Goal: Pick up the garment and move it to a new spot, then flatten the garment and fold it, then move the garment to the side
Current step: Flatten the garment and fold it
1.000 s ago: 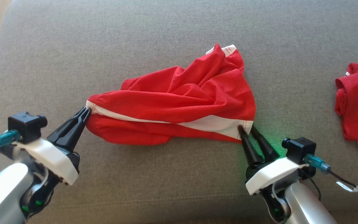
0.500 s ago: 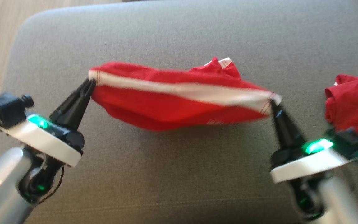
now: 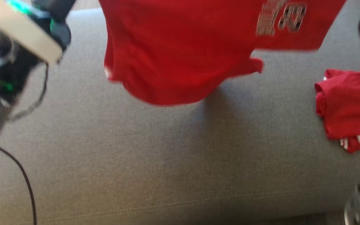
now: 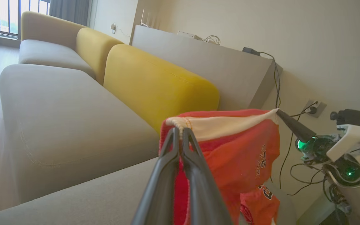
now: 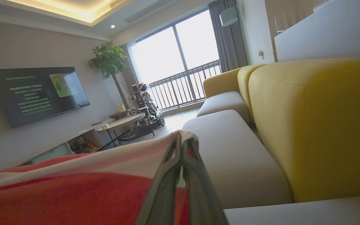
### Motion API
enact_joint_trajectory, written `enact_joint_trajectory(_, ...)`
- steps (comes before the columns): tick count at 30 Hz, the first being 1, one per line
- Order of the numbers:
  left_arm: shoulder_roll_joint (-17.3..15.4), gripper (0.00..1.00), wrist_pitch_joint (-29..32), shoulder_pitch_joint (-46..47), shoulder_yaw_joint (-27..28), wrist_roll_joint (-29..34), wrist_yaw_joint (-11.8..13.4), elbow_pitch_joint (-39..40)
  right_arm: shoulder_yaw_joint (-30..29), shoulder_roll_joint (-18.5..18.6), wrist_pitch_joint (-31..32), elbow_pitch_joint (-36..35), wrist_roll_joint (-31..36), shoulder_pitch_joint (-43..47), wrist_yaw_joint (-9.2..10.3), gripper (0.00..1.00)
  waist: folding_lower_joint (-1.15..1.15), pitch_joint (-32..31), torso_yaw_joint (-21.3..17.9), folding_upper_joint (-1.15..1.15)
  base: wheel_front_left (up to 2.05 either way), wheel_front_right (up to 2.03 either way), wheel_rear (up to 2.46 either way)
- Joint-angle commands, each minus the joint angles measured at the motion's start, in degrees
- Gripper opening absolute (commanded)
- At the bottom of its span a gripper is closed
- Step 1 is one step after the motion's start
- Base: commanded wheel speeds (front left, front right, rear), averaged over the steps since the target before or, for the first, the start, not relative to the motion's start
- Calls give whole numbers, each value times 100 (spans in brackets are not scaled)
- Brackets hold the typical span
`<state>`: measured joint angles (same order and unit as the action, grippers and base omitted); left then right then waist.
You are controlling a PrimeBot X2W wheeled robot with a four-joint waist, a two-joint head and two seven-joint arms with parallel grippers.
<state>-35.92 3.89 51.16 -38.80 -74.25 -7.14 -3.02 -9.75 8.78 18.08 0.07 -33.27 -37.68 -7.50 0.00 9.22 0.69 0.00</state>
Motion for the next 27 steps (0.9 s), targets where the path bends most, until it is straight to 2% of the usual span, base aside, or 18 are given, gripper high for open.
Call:
enact_joint_trajectory(1,-194,0,167,644,221,78,-33,-170,60,-123,52,99,162,-741,1,0,0,350,-124,0,0,0,0)
enact_joint_trajectory(4,-136,0,153,1409,112,391,-33,-670,69,-298,-182,831,551,-1772,1,0,0,780,-313,0,0,0,0)
enact_joint_trajectory(8,-44,0,-352,2393,-65,902,-34,-1166,85,-433,-673,1545,821,-2903,1,0,0,1338,-469,0,0,0,0)
enact_joint_trajectory(11,4,0,-1107,3250,-277,1232,-34,-1368,58,-393,-1211,1717,931,-3655,1,0,0,1837,-514,0,0,0,0)
enact_joint_trajectory(14,-33,0,-1645,3445,-571,1293,-34,-1377,78,-318,-1538,1660,857,-3784,1,0,0,2040,-489,0,0,0,0)
enact_joint_trajectory(19,-284,0,-1880,2833,-1178,1485,-35,-1108,319,-178,-1526,1263,396,-2948,1,0,0,2103,-428,0,0,0,0)
enact_joint_trajectory(23,-340,0,-1886,1798,-997,1775,-35,-602,438,-62,-1062,513,153,-1568,1,0,0,2092,-364,0,0,0,0)
enact_joint_trajectory(27,-463,0,-1888,622,-960,2178,-35,-13,348,-214,-541,-615,225,146,1,0,0,2005,-338,0,0,0,0)
